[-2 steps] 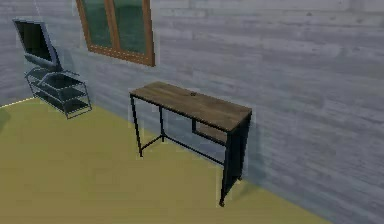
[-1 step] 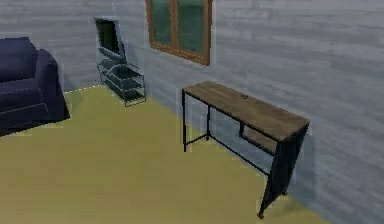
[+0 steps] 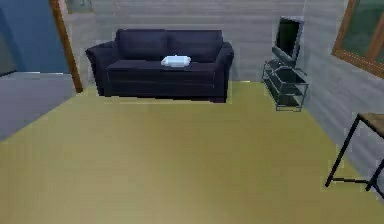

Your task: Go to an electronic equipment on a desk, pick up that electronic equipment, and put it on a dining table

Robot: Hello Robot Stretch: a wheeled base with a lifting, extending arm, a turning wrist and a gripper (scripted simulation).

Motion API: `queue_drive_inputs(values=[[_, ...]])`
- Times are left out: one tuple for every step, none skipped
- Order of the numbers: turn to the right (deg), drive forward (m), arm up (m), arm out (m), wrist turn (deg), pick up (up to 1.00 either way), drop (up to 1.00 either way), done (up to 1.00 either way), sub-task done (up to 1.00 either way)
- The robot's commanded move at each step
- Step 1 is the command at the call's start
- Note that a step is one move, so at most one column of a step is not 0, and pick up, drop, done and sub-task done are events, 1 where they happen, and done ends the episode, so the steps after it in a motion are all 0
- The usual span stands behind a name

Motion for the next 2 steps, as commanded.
queue_drive_inputs(values=[[-45.0,0.0,0.0,0.0,0.0,0.0,0.0,0.0,0.0],[-36.0,0.0,0.0,0.0,0.0,0.0,0.0,0.0,0.0]])
